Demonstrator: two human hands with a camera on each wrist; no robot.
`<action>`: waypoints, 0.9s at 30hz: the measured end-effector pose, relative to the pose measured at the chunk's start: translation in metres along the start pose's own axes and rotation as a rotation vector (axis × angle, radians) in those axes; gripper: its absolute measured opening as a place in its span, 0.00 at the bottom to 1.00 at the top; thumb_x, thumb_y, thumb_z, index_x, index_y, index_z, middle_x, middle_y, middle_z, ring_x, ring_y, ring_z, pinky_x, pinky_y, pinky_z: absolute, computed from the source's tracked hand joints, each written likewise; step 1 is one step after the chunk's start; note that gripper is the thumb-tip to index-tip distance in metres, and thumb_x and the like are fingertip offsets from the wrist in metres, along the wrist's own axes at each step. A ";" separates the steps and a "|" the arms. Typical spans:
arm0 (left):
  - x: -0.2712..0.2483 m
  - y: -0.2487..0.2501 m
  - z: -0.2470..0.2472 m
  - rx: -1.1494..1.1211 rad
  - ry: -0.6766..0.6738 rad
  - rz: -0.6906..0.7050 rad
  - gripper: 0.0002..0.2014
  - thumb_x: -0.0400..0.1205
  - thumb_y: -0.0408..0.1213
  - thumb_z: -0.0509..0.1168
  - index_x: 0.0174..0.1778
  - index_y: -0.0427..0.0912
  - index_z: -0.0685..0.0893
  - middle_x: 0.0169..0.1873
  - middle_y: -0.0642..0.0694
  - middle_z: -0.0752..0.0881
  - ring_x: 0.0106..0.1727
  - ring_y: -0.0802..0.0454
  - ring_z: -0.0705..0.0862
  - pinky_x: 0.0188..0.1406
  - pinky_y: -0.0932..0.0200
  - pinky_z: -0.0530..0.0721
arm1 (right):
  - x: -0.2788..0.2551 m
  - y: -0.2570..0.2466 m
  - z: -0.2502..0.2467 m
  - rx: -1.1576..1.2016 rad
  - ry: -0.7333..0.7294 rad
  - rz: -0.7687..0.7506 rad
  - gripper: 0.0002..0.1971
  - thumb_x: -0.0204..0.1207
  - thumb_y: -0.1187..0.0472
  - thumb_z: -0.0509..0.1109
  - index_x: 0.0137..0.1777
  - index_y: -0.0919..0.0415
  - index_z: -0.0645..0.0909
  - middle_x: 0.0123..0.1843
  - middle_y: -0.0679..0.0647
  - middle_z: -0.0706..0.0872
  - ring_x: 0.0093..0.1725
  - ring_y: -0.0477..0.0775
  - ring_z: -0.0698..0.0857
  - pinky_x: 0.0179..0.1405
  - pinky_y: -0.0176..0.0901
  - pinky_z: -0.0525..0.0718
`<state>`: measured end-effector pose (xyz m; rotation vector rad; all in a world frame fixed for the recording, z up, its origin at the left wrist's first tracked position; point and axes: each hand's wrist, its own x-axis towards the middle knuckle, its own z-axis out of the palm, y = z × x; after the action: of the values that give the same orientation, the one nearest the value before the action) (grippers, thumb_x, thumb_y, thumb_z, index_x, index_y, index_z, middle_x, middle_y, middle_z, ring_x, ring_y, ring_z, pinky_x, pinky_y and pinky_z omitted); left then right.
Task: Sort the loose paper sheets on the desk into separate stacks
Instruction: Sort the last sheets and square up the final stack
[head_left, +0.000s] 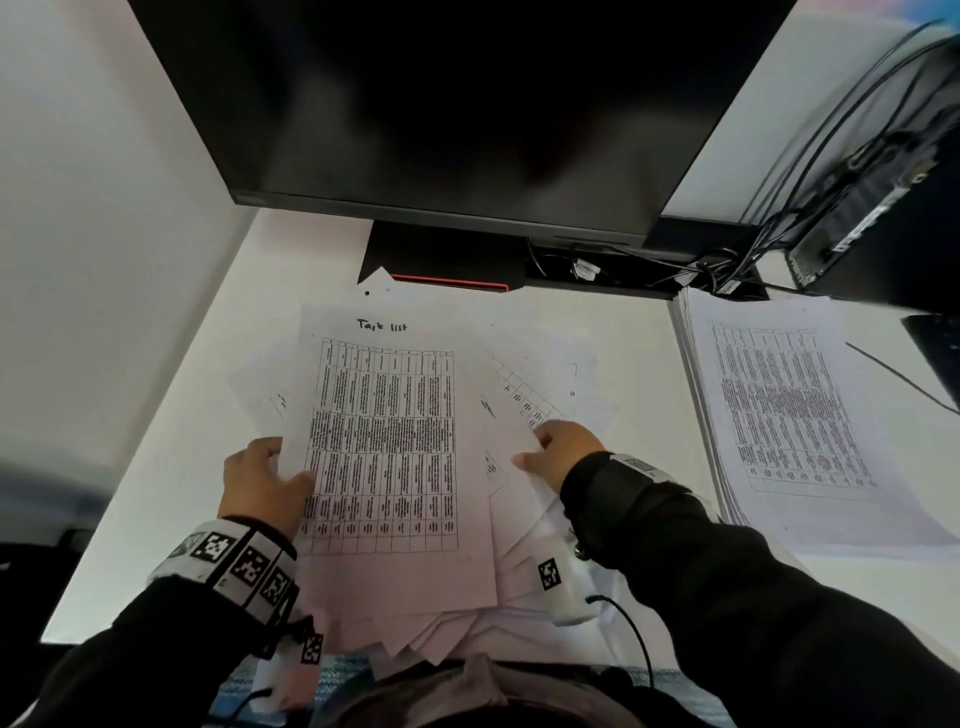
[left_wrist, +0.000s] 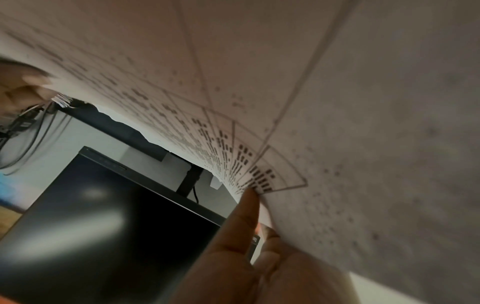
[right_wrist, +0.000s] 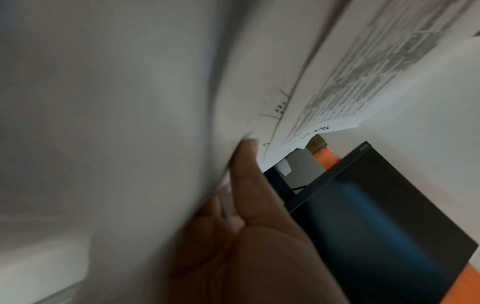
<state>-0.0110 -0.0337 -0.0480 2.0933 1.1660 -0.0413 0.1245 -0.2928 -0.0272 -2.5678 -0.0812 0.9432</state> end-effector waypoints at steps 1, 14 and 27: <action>-0.001 0.001 0.001 0.003 0.007 -0.002 0.22 0.76 0.33 0.69 0.66 0.38 0.76 0.68 0.35 0.71 0.62 0.37 0.77 0.66 0.47 0.73 | -0.002 0.000 -0.001 -0.046 -0.040 -0.009 0.10 0.77 0.51 0.68 0.42 0.57 0.77 0.39 0.48 0.76 0.48 0.54 0.76 0.36 0.37 0.70; 0.015 0.025 0.004 0.069 -0.044 0.122 0.11 0.80 0.32 0.63 0.56 0.33 0.80 0.60 0.33 0.80 0.57 0.36 0.81 0.59 0.47 0.77 | -0.047 0.031 -0.009 0.033 -0.358 0.077 0.14 0.75 0.47 0.69 0.40 0.58 0.80 0.29 0.52 0.88 0.28 0.49 0.83 0.39 0.43 0.81; 0.007 0.057 0.030 0.132 -0.300 0.173 0.26 0.76 0.41 0.70 0.68 0.44 0.67 0.64 0.35 0.78 0.47 0.42 0.84 0.51 0.50 0.84 | -0.027 0.026 -0.012 0.341 -0.013 0.241 0.26 0.82 0.47 0.60 0.71 0.67 0.71 0.70 0.64 0.78 0.60 0.61 0.80 0.55 0.38 0.73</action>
<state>0.0451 -0.0647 -0.0394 2.2029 0.8197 -0.3472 0.1094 -0.3258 -0.0122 -2.2868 0.3623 0.9638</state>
